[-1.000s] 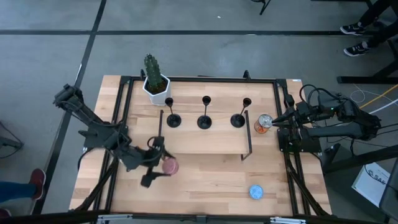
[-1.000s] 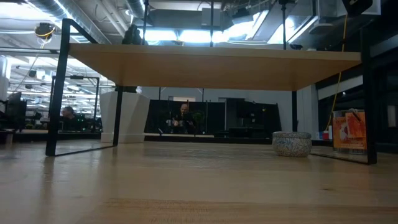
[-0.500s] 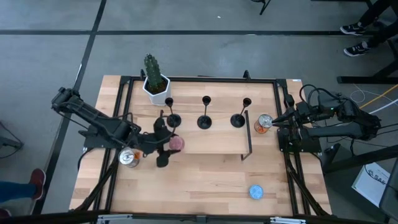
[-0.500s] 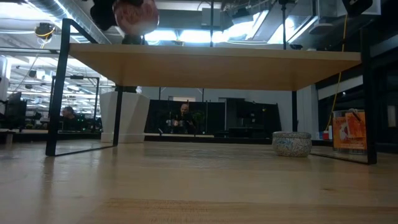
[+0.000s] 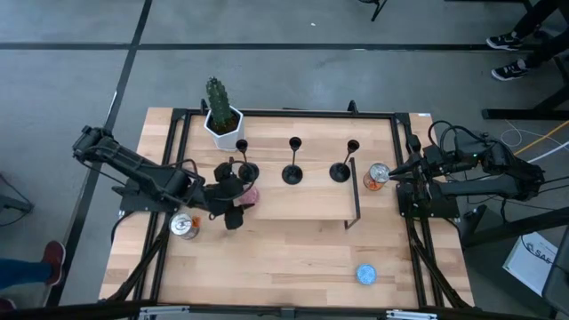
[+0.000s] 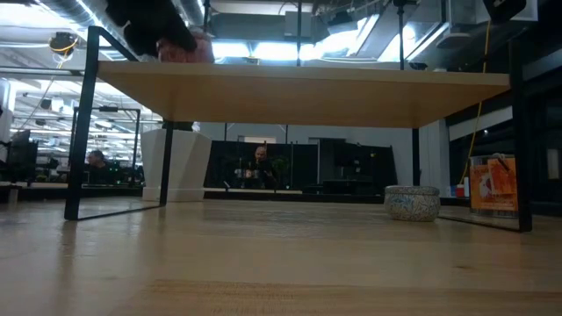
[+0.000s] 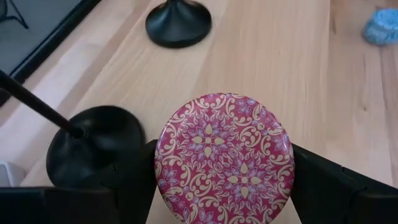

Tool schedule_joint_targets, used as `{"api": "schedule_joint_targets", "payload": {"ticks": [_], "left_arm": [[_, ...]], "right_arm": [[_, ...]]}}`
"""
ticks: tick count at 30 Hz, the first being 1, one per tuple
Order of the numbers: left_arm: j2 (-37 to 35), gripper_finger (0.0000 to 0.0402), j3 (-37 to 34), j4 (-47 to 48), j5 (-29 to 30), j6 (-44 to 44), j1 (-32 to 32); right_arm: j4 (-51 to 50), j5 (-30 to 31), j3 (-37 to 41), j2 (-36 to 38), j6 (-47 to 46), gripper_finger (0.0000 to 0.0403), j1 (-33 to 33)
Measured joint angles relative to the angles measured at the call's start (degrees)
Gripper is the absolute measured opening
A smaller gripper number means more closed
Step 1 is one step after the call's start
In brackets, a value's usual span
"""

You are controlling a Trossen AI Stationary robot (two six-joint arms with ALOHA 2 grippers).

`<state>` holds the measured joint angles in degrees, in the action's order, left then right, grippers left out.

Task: Pick & Place candle stick holders
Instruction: Put the red scented candle on the shelf

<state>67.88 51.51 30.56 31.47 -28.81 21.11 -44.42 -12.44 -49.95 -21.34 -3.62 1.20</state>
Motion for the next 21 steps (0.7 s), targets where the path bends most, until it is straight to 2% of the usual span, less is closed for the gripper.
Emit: {"api": "schedule_joint_targets", "payload": {"ticks": [12,21], "left_arm": [[0.0,0.0298,0.0,1.4,-1.4,2.6,-0.8],[0.0,0.0337,0.0,1.5,-0.3,1.6,-0.8]], "right_arm": [[0.0,0.0,0.0,0.0,0.0,0.0053,0.0],[0.0,0.0,0.0,0.0,0.0,0.0053,0.0]]}}
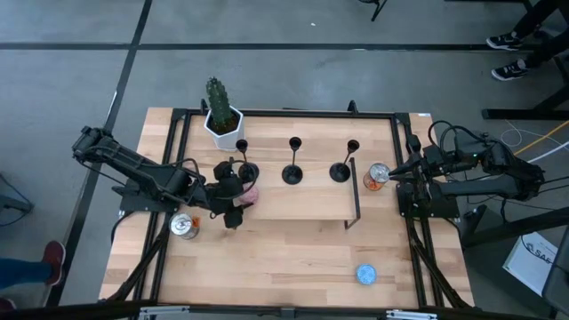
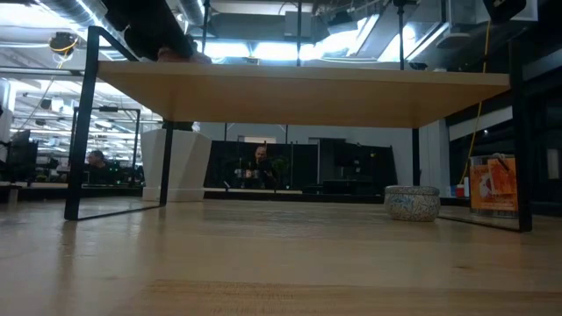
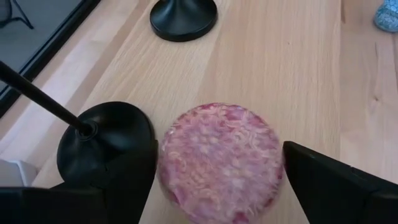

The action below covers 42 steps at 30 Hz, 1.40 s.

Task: Pick & Place candle stick holders
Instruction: Put the red scented candle on the shelf

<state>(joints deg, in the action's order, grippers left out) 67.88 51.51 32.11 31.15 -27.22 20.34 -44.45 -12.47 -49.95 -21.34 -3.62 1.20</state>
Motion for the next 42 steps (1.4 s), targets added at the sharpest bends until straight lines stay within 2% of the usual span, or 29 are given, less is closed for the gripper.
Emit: {"api": "schedule_joint_targets", "payload": {"ticks": [15,23,31,36,42], "left_arm": [[-1.4,0.0338,0.0,-1.7,0.2,2.8,1.2],[-6.9,0.0338,0.0,-1.3,8.3,3.0,4.3],[-8.7,0.0336,0.0,-1.5,6.3,6.2,10.1],[-4.4,0.0302,0.0,-2.9,3.8,7.6,13.1],[1.3,0.0217,0.0,-5.8,3.7,12.3,14.4]], "right_arm": [[0.0,0.0,0.0,0.0,0.0,0.0053,0.0],[0.0,-0.2,0.0,0.0,0.0,0.0053,0.0],[0.0,-0.2,0.0,0.0,0.0,0.0053,0.0],[0.0,-0.2,0.0,0.0,0.0,0.0053,0.0],[0.0,-0.2,0.0,0.0,0.0,0.0053,0.0]]}}
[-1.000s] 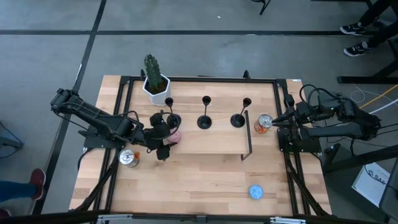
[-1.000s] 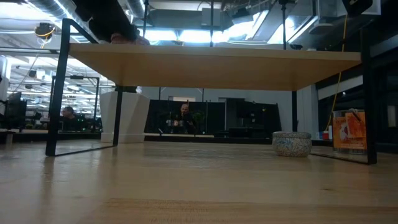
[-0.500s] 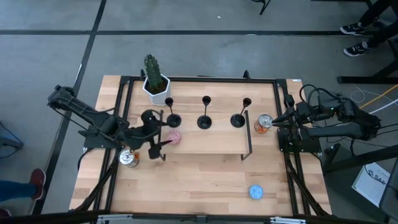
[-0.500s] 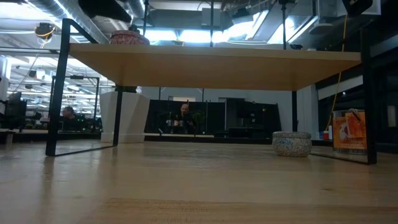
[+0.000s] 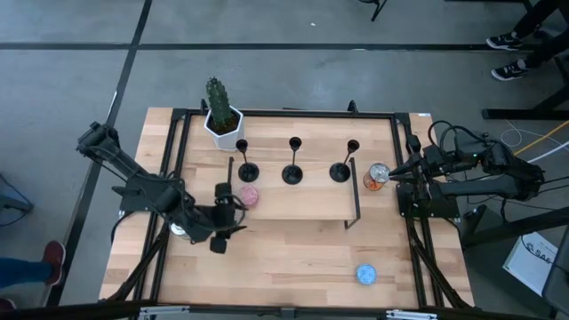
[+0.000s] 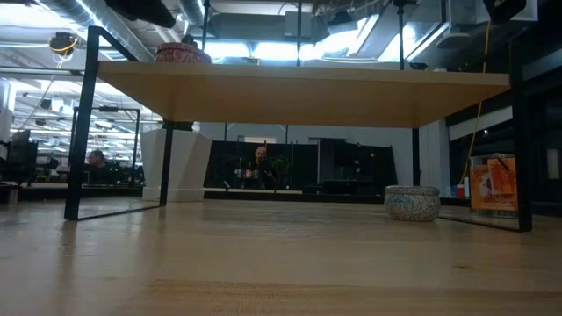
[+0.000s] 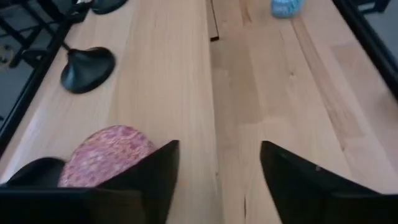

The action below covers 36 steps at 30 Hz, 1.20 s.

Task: Pick & Place candle stick holders
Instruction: Put the red scented candle on the shelf, then adjust the black candle holders on the shelf

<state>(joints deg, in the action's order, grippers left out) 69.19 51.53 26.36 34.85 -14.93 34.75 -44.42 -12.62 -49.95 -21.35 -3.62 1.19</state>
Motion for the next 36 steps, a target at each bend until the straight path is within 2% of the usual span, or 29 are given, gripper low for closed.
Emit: {"api": "schedule_joint_targets", "payload": {"ticks": [6,12,24,33,36], "left_arm": [[2.8,0.0134,0.0,0.2,1.4,-0.7,-1.5],[3.0,0.0086,0.0,0.4,1.5,-1.6,-3.6],[2.9,0.0054,0.0,3.6,1.6,-3.9,-6.5],[0.9,0.0036,0.0,2.6,1.6,-1.7,-2.8],[-1.1,0.0029,0.0,1.7,4.2,-0.2,-1.3]], "right_arm": [[0.0,0.0,0.0,0.0,0.0,0.0053,0.0],[0.0,0.2,0.0,0.0,0.0,0.0053,0.0],[0.0,0.2,0.0,0.0,0.0,0.0053,0.0],[0.0,0.2,0.0,0.0,0.0,0.0053,0.0],[0.0,0.2,0.0,0.0,0.0,0.0053,0.0]]}}
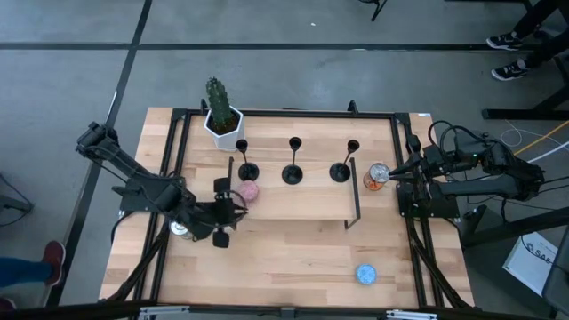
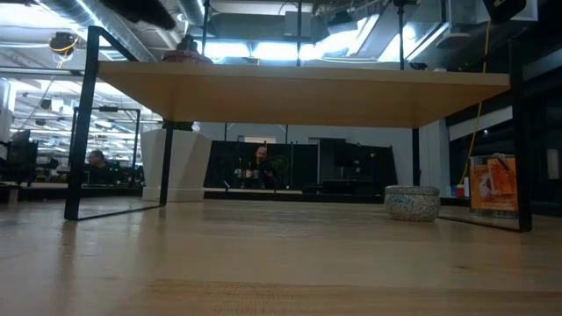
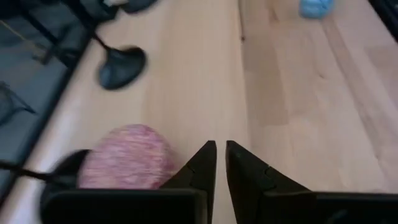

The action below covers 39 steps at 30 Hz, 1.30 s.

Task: Pick & Place candle stick holders
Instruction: Adjust the black candle holders on the shelf

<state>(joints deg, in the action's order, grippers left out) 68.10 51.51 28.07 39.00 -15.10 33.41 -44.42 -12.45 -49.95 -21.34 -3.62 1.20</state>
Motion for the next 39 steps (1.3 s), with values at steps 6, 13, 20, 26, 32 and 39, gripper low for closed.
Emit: {"api": "schedule_joint_targets", "payload": {"ticks": [6,13,20,26,32,39], "left_arm": [[-4.9,0.0012,0.0,1.2,11.8,0.5,0.2],[-7.9,0.0009,0.0,-0.1,15.2,9.2,-4.6],[-8.0,0.0045,0.0,-7.2,15.1,11.9,-12.3],[-7.9,0.0113,0.0,-7.2,10.8,3.7,-15.1],[-7.9,0.0181,0.0,-7.3,2.0,-2.2,-15.1],[-8.3,0.0197,0.1,-6.5,-9.8,-4.3,-15.1]], "right_arm": [[0.0,0.0,0.0,0.0,0.0,0.0053,0.0],[0.0,0.0,0.0,0.0,0.0,0.0053,0.0],[0.0,-0.1,0.0,0.0,0.0,0.0053,0.0],[0.0,-0.2,0.0,0.0,0.0,0.0053,0.0],[0.0,-0.2,0.0,0.0,0.0,0.0053,0.0],[0.0,-0.2,0.0,0.0,0.0,0.0053,0.0]]}}
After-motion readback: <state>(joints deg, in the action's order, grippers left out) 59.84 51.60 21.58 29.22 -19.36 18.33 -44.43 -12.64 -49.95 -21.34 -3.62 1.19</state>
